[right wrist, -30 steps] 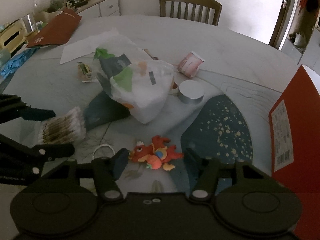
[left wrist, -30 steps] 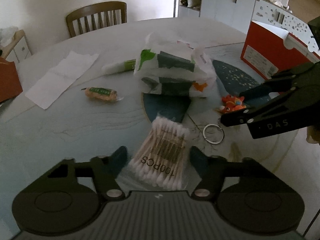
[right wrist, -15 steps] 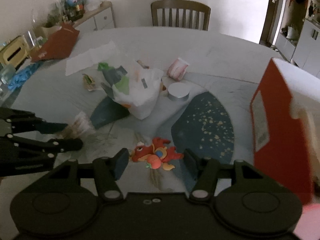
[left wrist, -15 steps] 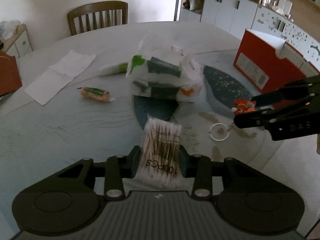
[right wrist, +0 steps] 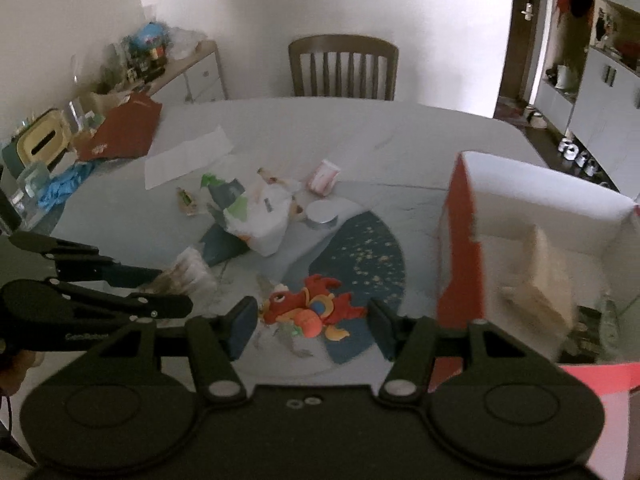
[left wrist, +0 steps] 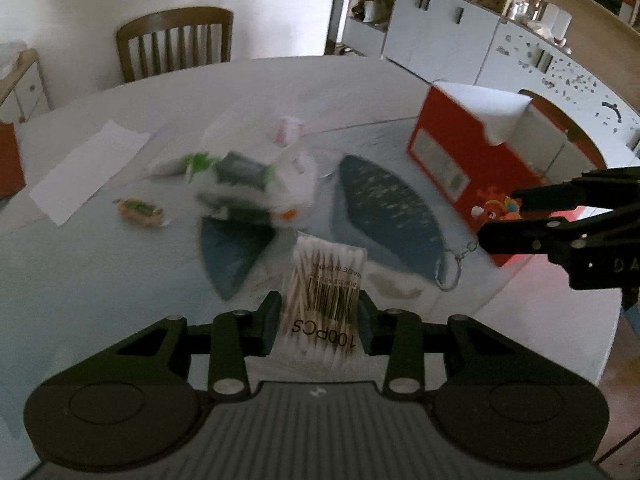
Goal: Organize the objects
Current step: 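Carry the cotton swab pack and orange plush keychain into the red shoebox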
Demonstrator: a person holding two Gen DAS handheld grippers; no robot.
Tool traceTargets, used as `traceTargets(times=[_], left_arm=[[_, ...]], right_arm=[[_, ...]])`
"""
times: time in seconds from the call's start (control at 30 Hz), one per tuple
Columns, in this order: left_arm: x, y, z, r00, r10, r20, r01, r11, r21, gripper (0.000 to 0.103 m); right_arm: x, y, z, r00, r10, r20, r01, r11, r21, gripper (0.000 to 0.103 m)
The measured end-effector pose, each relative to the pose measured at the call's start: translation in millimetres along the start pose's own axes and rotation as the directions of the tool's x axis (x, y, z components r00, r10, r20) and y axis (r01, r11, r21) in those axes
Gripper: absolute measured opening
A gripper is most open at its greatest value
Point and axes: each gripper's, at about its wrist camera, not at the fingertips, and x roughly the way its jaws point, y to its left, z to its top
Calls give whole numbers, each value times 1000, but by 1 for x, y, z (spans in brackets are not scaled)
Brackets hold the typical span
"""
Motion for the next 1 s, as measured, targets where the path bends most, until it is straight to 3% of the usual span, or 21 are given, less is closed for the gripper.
traceTargets(times=[0.43, 1.0], left_arm=[[-20, -76, 39, 996, -74, 55, 70, 995, 67, 38], [10, -165, 89, 991, -102, 85, 89, 984, 153, 38]], right_arm=[[-53, -54, 7, 995, -42, 95, 39, 998, 40, 59], [-80, -157, 4, 981, -129, 144, 118, 990, 82, 59]])
